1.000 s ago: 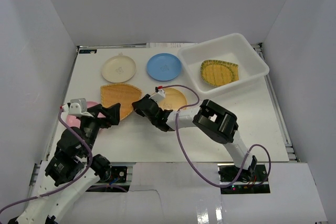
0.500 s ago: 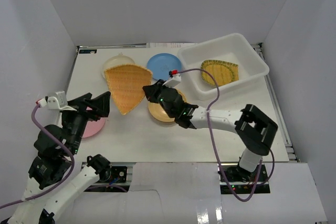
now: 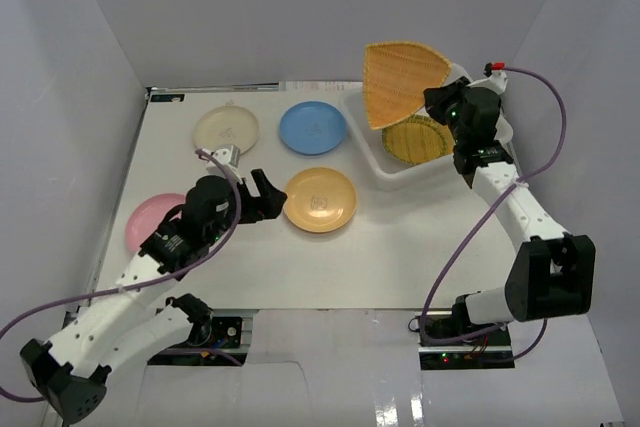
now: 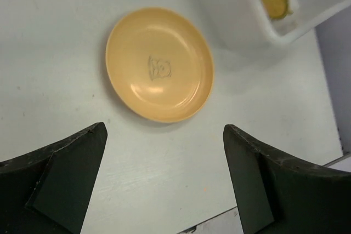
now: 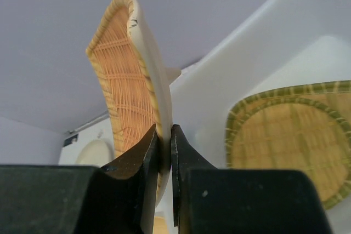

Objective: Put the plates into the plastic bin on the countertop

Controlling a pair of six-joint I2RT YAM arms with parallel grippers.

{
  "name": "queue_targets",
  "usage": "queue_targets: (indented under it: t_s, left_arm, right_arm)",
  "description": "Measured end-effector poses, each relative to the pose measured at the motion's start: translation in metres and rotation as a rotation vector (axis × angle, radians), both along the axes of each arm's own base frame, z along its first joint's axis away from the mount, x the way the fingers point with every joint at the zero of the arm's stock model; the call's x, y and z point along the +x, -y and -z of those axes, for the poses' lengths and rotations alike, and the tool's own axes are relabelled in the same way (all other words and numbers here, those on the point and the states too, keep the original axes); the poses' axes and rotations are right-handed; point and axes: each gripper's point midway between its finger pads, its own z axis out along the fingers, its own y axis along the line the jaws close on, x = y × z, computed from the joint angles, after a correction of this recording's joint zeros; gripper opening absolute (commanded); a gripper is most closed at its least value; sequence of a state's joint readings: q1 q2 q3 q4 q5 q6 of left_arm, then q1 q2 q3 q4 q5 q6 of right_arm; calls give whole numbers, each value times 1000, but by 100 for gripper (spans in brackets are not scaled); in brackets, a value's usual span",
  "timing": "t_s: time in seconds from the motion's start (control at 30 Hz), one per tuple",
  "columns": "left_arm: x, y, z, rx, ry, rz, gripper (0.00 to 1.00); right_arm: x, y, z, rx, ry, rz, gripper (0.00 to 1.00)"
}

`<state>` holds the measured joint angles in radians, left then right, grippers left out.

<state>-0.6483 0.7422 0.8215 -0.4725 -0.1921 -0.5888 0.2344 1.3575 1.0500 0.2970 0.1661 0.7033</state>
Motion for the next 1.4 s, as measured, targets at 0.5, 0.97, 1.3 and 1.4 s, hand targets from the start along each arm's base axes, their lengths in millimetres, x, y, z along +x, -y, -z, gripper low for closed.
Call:
queue_targets:
  t_s: [0.5, 0.97, 1.3, 1.4]
  left_arm:
    - [18, 37, 141, 35, -378, -36, 98]
    - [46, 49, 218, 118, -484, -95, 77]
    - [76, 52, 210, 112, -412, -159, 0]
    - [69, 38, 198, 152, -399, -177, 0]
  right_arm:
    - [35, 80, 164, -6, -478, -139, 8]
    - [38, 83, 147, -61, -436, -143, 94]
    - [-23, 26, 36, -148, -128, -247, 96]
    - [-48, -26, 33, -177, -87, -375, 95]
